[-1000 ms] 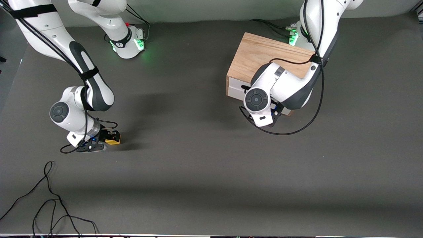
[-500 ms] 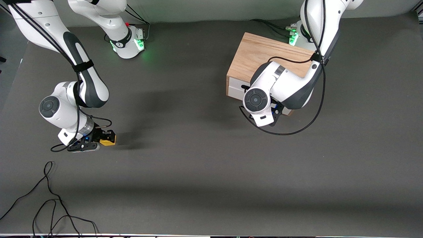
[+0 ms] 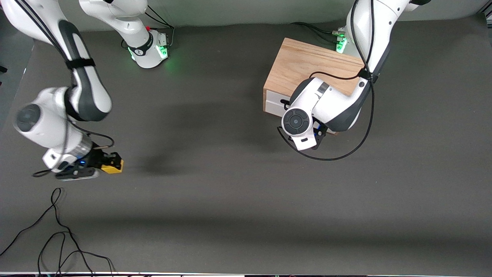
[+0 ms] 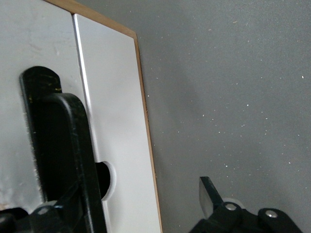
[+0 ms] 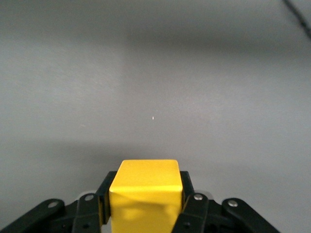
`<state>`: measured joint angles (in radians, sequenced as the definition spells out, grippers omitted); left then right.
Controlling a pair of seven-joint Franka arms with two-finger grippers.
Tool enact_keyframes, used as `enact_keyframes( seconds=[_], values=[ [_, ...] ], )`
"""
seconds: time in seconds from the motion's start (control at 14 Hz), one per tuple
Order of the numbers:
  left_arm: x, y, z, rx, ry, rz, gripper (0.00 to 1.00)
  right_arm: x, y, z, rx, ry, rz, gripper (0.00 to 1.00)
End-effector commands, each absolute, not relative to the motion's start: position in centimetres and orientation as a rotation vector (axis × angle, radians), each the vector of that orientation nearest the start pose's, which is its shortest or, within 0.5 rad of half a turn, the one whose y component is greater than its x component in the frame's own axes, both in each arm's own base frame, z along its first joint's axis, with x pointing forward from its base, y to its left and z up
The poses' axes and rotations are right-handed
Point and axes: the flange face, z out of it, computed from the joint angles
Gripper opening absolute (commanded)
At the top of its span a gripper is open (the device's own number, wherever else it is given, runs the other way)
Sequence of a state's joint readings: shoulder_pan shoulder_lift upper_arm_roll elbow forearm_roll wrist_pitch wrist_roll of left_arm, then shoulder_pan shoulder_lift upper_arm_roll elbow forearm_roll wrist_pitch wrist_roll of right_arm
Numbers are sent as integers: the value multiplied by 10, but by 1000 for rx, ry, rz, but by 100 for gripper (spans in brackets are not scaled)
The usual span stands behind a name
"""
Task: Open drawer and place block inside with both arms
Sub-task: 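Pull the drawer open with the left gripper while the right gripper lifts the cube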
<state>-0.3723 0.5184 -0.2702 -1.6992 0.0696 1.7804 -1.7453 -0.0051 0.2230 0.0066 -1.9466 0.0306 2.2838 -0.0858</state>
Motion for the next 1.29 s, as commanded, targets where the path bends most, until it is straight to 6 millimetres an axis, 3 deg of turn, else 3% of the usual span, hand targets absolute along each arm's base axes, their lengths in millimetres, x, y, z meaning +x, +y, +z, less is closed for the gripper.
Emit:
enact_keyframes(
  seconds=[0.0,0.14,0.43,1.21],
  values=[
    [525,-353,273,-2394,-1462,255,100,624,4,473,-3094,-104,-157,0],
    [531,-356,276,-2425,-1486,237,100,625,5,520,-3092,-112,-101,0],
    [542,-359,278,-2463,-1498,206,100,615,4,562,-3092,-121,-96,0],
    [598,-378,286,-2572,-1589,121,100,612,7,566,-3091,-127,-69,0]
  ],
)
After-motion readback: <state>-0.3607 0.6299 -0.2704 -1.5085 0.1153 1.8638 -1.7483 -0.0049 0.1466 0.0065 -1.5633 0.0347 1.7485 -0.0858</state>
